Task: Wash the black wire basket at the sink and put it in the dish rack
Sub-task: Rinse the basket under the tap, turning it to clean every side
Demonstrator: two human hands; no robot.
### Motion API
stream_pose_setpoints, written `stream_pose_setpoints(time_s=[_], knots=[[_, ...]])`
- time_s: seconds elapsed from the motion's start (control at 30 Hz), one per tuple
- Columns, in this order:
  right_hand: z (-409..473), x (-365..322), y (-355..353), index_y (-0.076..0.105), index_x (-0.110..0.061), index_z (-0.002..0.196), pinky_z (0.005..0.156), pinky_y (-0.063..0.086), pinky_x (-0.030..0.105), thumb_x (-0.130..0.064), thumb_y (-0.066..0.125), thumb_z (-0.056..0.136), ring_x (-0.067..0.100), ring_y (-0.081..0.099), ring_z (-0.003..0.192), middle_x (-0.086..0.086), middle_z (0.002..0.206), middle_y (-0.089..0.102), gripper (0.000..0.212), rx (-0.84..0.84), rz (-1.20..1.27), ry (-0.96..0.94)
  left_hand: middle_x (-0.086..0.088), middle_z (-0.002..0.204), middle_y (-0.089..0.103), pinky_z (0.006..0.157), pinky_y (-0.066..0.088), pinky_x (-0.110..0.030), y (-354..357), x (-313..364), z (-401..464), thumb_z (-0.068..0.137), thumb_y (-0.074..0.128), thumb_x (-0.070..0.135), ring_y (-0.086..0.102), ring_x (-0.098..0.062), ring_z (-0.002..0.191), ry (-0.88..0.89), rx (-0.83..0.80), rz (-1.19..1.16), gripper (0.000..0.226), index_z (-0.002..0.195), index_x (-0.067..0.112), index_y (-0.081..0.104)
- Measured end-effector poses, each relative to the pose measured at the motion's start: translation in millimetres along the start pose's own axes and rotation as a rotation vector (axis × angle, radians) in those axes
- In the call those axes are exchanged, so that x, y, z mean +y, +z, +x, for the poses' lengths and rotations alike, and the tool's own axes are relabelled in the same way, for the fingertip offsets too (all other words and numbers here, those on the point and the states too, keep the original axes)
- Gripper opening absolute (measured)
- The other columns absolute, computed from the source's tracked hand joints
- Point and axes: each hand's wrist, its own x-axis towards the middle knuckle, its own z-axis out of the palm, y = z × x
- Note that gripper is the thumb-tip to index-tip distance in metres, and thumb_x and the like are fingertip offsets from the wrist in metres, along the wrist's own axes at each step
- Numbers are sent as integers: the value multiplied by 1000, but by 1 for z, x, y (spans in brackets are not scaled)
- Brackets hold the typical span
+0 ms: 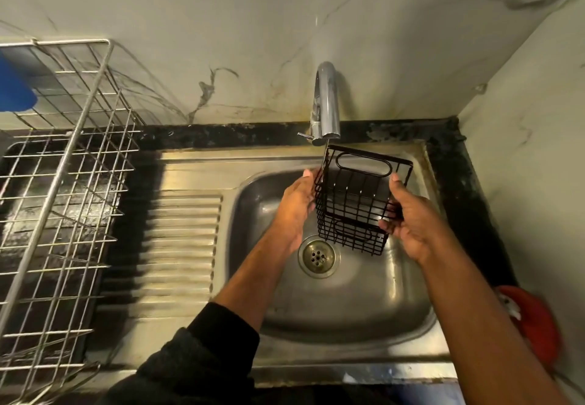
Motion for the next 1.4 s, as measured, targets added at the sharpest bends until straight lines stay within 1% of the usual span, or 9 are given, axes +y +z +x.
stream_pose_setpoints(time_s=[0.1, 0.27, 0.43, 0.6, 0.73, 0.93, 1.1, 1.2, 1.4], knots=[[-3, 2, -7, 60, -16, 89, 65, 53, 32, -50, 69, 86, 14, 51, 77, 1, 84, 50, 35, 13, 38, 5, 19, 104, 65, 115, 35, -36, 5, 2, -1, 107, 44, 32, 52, -9, 121, 18, -24, 12, 23, 106, 36, 66], [-15, 3, -17, 59, -18, 85, 63, 48, 29, -48, 69, 86, 13, 48, 73, 0, 81, 48, 32, -2, 80, -24, 4, 115, 75, 93, 48, -28, 14, 1, 0, 101, 56, 34, 67, -11, 112, 76, -12, -21, 29, 123, 20, 69], [-27, 10, -26, 62, -17, 95, 63, 48, 28, -50, 70, 84, 14, 51, 77, 1, 87, 52, 36, 1, 72, -27, 6, 122, 73, 111, 38, -42, 17, -2, -9, 84, 76, 35, 60, -11, 121, 93, -23, -41, 48, 127, 16, 66], [-37, 15, -21, 61, -10, 106, 77, 54, 35, -51, 68, 86, 19, 55, 87, 6, 94, 56, 46, -4, -4, -47, 2, 117, 74, 106, 38, -34, 5, 4, -26, 89, 74, 22, 63, -8, 112, 114, -18, -84, 42, 127, 8, 66], [-45, 19, -14, 63, -10, 113, 73, 54, 31, -54, 64, 88, 20, 61, 100, 6, 109, 64, 50, -45, -115, -117, -5, 114, 75, 103, 40, -36, -6, 8, -45, 91, 71, 20, 63, -15, 112, 160, -8, -49, 32, 120, 8, 71], [-56, 28, -11, 62, -12, 122, 77, 53, 31, -53, 58, 92, 20, 62, 107, 5, 117, 66, 51, -86, -229, -193, -5, 100, 79, 66, 56, -18, -18, 11, -67, 97, 64, 11, 74, -10, 88, 229, -18, -12, 18, 111, 9, 75], [-61, 29, -12, 65, -19, 108, 78, 54, 33, -54, 58, 92, 19, 65, 104, 4, 108, 70, 39, -101, -249, -231, -4, 102, 79, 107, 46, -46, -22, 7, -79, 91, 70, 15, 71, -20, 105, 261, -8, 40, 12, 101, 16, 78], [-62, 26, -13, 65, -23, 106, 78, 54, 33, -54, 58, 92, 19, 65, 105, 3, 110, 70, 35, -119, -254, -254, -7, 107, 78, 113, 39, -55, -22, 4, -88, 85, 78, 24, 69, -23, 111, 255, 10, 56, 27, 108, 10, 74], [-55, 21, -12, 66, -24, 117, 84, 55, 38, -48, 54, 97, 18, 64, 105, 2, 116, 69, 34, -140, -388, -416, -6, 82, 62, 74, 50, -26, -19, 2, -114, 83, 81, 12, 60, -16, 77, 383, 12, 154, 17, 87, 14, 64]])
